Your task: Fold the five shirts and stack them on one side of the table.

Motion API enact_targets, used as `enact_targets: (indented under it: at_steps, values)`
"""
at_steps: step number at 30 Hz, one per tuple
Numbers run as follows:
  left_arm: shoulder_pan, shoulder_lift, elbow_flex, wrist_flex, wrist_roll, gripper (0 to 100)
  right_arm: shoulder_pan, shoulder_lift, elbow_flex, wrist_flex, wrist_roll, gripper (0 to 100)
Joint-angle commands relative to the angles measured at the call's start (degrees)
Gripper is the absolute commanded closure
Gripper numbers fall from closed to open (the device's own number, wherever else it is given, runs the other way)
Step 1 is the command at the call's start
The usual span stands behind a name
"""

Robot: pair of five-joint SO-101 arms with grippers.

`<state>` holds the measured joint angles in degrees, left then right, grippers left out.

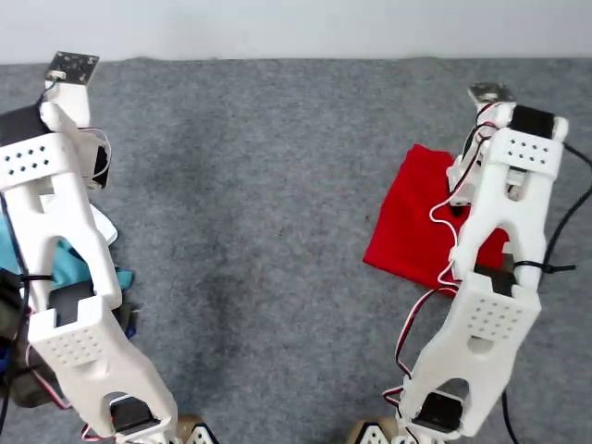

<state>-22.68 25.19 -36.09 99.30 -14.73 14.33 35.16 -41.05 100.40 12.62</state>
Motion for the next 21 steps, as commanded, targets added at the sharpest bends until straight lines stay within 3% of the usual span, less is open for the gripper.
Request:
enact_targets:
  at_steps: [1, 9, 19, 21]
  values:
    - [0.09, -3.96, -0.13, 1.41, -0.26, 99, 1.01, -4.26, 0.7, 2.42, -6.33, 63.7]
    - [-0.26, -3.96, 0.31, 1.41, -0.26, 99, 2.59, 2.07, 1.58, 0.57, -13.01, 63.7]
    - [-0.26, -4.04, 2.95, 1.41, -0.26, 99, 3.12, 14.64, 1.49, -7.87, -13.36, 64.3]
    - [-0.26, -4.04, 2.95, 1.41, -0.26, 99, 2.95, 15.78, 1.49, -7.87, -13.01, 69.6]
